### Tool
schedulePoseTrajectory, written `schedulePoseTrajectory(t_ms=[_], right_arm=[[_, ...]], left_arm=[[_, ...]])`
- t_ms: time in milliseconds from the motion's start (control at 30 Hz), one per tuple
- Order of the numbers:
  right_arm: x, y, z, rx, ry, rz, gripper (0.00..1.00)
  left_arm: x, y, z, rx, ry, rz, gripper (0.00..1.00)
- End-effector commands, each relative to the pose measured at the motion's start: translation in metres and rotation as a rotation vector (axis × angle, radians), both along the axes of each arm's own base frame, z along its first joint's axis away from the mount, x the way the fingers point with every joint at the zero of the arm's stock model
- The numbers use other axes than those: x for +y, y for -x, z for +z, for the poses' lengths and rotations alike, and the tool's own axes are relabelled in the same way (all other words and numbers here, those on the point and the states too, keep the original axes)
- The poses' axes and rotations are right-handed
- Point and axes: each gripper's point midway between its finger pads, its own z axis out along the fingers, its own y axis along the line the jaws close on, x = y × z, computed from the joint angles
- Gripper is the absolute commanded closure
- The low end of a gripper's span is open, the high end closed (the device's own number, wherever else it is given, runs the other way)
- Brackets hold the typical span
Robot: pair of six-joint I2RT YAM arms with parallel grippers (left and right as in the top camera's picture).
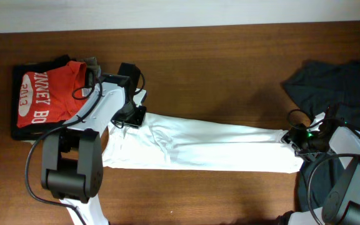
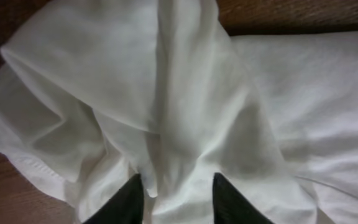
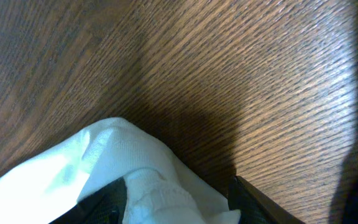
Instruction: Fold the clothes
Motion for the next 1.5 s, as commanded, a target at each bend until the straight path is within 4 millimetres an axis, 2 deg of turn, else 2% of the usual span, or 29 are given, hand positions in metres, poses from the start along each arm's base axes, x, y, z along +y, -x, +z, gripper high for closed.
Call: schedulePoseTrajectory(t_ms=[0,67,100,233,300,367,467,633,733,767,800,867,933,967,1000,1067,1100,1167,1267,1333,1367,1400,1467], right_arm=[[-0.005,-0.003,0.003,-0.006,0.016,-0.006,0.43],[-0.005,-0.003,0.003,-0.006,0.017,-0.006,0.44],[-0.005,-0.003,0.003,-0.006,0.017,-0.006,0.43],[-0.005,-0.003,0.003,-0.006,0.016,-0.006,0.43],[-0.005,-0.003,0.002,-0.006,0.017,-0.006,0.43],[-0.005,-0.003,0.003,-0.006,0.017,-0.006,0.43],[-0.006,-0.003,0.003,-0.006,0.017,-0.006,0.43],[-0.006,-0.003,0.003,-0.008,0.019,-0.006,0.43],[-0.006,-0.004,0.003,-0.009,0.019,-0.005,0.43],[-0.006,-0.004,0.003,-0.009,0.019,-0.005,0.43],[-0.006,-0.004,0.003,-0.009,0.019,-0.005,0.43],[-0.006,-0.004,0.003,-0.009,0.019,-0.005,0.42],[-0.006,-0.004,0.003,-0.008,0.019,-0.006,0.42],[-0.006,-0.004,0.003,-0.009,0.019,-0.005,0.42],[-0.006,-0.003,0.002,-0.008,0.019,-0.005,0.42],[-0.005,-0.003,0.002,-0.005,0.017,-0.006,0.42],[-0.006,-0.003,0.002,-0.005,0.017,-0.006,0.42],[-0.006,-0.004,0.003,-0.009,0.019,-0.005,0.42],[-0.004,-0.01,0.005,-0.055,0.018,0.053,0.42],[0.0,-0.016,0.008,-0.101,0.013,0.114,0.42],[-0.001,-0.017,0.008,-0.113,0.019,0.128,0.42],[-0.001,-0.018,0.009,-0.118,0.019,0.129,0.42],[0.017,-0.026,0.017,-0.208,-0.045,0.239,0.39]], left_arm=[[0.003,0.007,-0.004,0.022,-0.011,0.0,0.64],[0.005,0.015,-0.007,0.048,-0.017,0.0,0.91],[0.004,0.016,-0.006,0.051,-0.014,0.0,1.0],[0.005,0.019,0.005,0.076,-0.016,0.0,1.0],[0.006,0.021,0.029,0.089,-0.02,0.008,1.0],[0.012,0.034,0.049,0.15,-0.033,0.037,1.0],[0.019,0.057,0.053,0.241,-0.064,0.042,1.0],[0.041,0.071,0.059,0.295,-0.185,0.042,0.99],[0.063,0.062,0.062,0.234,-0.326,0.099,0.73],[0.064,0.055,0.061,0.199,-0.337,0.115,0.52],[0.062,0.047,0.058,0.165,-0.322,0.122,0.44],[0.051,0.016,0.051,0.044,-0.255,0.144,0.36],[0.034,-0.013,0.046,-0.063,-0.161,0.142,0.35],[0.024,-0.022,0.04,-0.082,-0.103,0.117,0.39],[0.021,-0.024,0.036,-0.081,-0.091,0.109,0.57],[0.031,-0.012,0.023,-0.02,-0.124,0.116,0.99],[0.041,-0.003,0.018,0.016,-0.156,0.126,0.99],[0.076,0.014,0.014,0.069,-0.254,0.223,1.0],[0.098,0.021,0.013,0.101,-0.247,0.298,0.99],[0.093,0.018,0.011,0.096,-0.211,0.306,0.63],[0.088,0.016,0.01,0.092,-0.181,0.306,0.55],[0.083,0.014,0.009,0.085,-0.159,0.305,0.51],[0.078,0.005,0.007,0.051,-0.133,0.306,0.47]])
